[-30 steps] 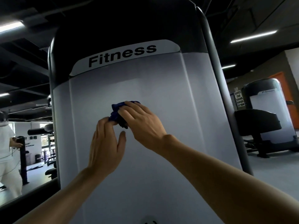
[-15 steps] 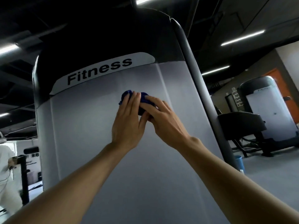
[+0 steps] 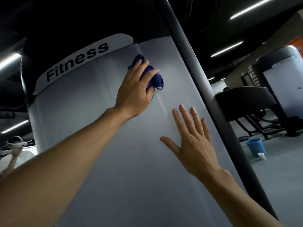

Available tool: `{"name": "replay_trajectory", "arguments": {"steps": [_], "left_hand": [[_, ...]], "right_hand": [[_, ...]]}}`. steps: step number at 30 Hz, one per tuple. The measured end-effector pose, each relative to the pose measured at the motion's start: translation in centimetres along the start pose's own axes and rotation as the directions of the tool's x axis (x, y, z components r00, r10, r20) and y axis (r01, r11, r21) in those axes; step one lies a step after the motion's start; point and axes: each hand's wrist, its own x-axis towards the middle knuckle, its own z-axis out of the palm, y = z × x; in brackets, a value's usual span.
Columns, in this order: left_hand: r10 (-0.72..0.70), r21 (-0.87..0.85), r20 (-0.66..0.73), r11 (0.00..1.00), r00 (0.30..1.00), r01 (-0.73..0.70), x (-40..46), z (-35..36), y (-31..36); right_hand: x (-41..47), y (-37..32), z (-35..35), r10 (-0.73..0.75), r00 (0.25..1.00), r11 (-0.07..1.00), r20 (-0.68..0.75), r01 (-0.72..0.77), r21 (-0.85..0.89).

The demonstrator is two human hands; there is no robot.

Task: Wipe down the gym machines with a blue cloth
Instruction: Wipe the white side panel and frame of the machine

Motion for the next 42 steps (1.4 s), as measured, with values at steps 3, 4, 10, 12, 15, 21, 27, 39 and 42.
{"name": "replay_trajectory", "arguments": {"steps": [3,4,10,12,15,21,27,39,42], "left_hand": [[0.109,-0.002,0.021,0.994,0.994,-0.109,-1.0,-0.1,0.0],[0.143,-0.001,0.039,0.99,0.989,-0.143,-1.5,-0.2,0.0],[0.366,-0.053,0.147,0.931,0.919,-0.362,-10.2,0.6,3.3],[0.432,-0.075,0.186,0.902,0.882,-0.426,-13.7,1.3,4.9],[0.514,-0.045,0.194,0.855,0.836,-0.516,-16.5,1.7,5.9],[0.575,0.083,0.094,0.809,0.813,-0.582,-9.7,0.4,1.6],[0.15,0.18,-0.059,0.974,0.987,-0.137,-0.2,-0.2,-0.4],[0.673,-0.003,0.186,0.729,0.716,-0.685,-9.2,0.8,5.5],[0.554,0.204,0.118,0.799,0.824,-0.566,-3.2,0.2,3.2]], "right_hand": [[-2.2,0.7,0.2,0.026,0.999,0.999,0.018,-0.026,0.023],[-3.1,1.0,0.3,0.039,0.999,0.999,0.028,-0.039,0.022],[-8.5,2.4,0.1,0.072,0.994,0.995,0.078,-0.076,0.058],[-9.7,2.2,0.3,0.1,0.992,0.992,0.07,-0.105,0.074],[-10.9,1.7,0.5,0.144,0.987,0.982,0.069,-0.151,0.117],[-11.9,2.2,1.0,0.145,0.988,0.972,0.055,-0.153,0.179],[-10.9,3.1,1.6,0.152,0.988,0.952,0.02,-0.152,0.265],[-10.4,3.2,1.3,0.146,0.987,0.97,0.061,-0.155,0.188],[-10.5,3.2,1.1,0.131,0.989,0.975,0.062,-0.14,0.174]]}}
